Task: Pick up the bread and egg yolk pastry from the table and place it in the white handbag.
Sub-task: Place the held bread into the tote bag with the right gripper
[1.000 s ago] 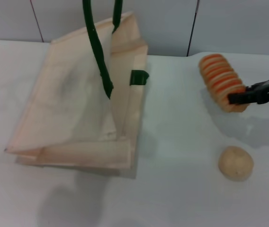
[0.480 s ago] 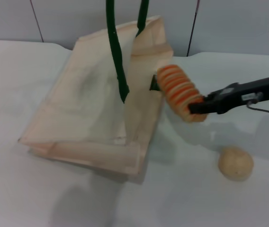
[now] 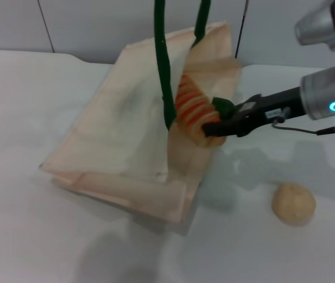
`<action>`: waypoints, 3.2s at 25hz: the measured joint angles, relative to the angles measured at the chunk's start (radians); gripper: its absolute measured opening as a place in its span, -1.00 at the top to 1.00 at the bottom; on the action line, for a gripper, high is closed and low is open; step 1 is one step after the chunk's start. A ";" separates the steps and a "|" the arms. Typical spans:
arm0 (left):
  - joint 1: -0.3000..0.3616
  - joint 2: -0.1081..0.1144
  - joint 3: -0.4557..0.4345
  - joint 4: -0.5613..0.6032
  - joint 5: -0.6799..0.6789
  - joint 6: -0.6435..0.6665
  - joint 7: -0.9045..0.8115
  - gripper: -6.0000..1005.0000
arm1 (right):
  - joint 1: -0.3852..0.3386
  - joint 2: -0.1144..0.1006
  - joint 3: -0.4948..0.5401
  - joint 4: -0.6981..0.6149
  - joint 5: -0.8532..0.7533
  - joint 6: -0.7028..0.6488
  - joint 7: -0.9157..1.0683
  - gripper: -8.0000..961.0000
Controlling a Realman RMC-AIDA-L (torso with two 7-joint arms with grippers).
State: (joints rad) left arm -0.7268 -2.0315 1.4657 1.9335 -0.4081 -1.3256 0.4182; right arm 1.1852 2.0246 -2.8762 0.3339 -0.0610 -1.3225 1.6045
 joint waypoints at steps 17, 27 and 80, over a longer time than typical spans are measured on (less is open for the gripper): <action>-0.037 -0.001 0.044 -0.001 0.000 0.026 -0.022 0.77 | 0.043 0.000 0.000 -0.215 -0.001 0.197 -0.053 0.42; -0.046 -0.001 0.057 -0.002 0.000 0.039 -0.030 0.77 | 0.053 0.000 0.003 -0.269 0.003 0.283 -0.079 0.42; 0.063 0.002 0.014 -0.017 0.143 0.068 -0.068 0.77 | -0.005 0.003 0.001 0.322 -0.110 -0.083 0.070 -0.49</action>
State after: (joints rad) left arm -0.6641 -2.0293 1.4794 1.9163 -0.2648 -1.2579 0.3506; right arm 1.1800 2.0275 -2.8751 0.6555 -0.1707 -1.4051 1.6748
